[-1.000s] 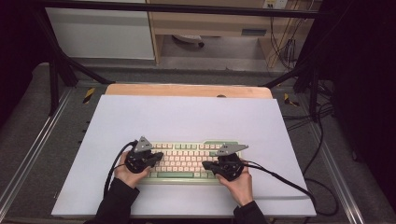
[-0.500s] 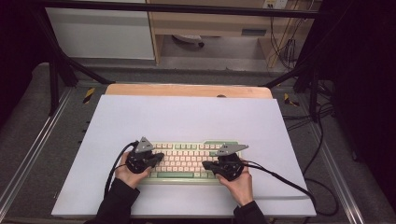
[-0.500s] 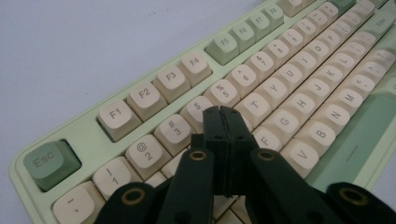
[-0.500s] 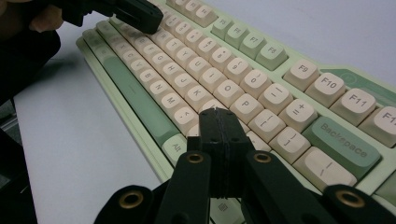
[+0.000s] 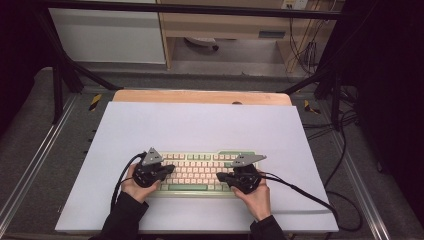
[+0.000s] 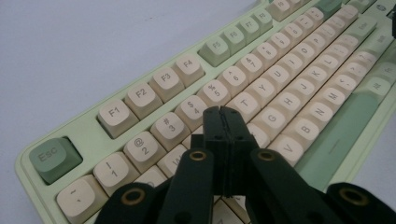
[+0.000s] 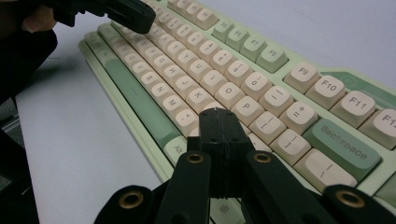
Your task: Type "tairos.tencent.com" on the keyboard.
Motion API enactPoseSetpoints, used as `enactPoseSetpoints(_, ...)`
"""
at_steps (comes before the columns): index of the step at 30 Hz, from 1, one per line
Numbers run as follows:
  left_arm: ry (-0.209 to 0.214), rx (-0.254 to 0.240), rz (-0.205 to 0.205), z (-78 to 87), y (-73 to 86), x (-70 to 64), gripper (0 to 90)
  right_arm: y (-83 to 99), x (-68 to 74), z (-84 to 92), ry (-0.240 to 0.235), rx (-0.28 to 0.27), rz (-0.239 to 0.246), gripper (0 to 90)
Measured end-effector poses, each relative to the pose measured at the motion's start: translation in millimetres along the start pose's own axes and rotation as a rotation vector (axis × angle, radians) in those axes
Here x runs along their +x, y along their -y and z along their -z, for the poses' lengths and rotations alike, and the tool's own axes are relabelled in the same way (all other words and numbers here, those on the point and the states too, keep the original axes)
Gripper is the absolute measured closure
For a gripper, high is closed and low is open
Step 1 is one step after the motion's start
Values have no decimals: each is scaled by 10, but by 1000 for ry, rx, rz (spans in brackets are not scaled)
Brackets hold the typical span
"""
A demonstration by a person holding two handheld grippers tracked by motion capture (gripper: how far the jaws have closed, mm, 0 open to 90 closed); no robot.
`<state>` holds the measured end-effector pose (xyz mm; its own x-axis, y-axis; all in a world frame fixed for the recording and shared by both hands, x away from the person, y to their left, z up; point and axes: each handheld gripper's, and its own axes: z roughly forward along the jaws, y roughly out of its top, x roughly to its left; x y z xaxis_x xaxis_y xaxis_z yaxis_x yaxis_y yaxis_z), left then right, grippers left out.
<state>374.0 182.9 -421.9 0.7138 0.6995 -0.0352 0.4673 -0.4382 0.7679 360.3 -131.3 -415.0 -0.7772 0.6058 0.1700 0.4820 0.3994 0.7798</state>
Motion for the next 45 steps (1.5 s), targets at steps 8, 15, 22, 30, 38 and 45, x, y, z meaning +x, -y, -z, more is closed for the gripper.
enactPoseSetpoints(8,6,-12,4,87,28,10,897,-5,2,6,-3,-5,1,900)
enactPoseSetpoints(15,2,-16,15,151,87,50,896,-12,3,10,-5,-10,0,900)
enactPoseSetpoints(22,4,-20,17,207,130,58,896,-29,22,4,-11,-15,-4,900)
enactPoseSetpoints(30,6,-22,22,240,163,67,896,-77,80,-41,-21,-11,7,900)
enactPoseSetpoints(38,8,-25,26,257,185,78,896,-144,151,-133,-32,-5,13,900)
enactPoseSetpoints(45,5,-32,29,278,195,93,896,-217,241,-259,-41,11,39,900)
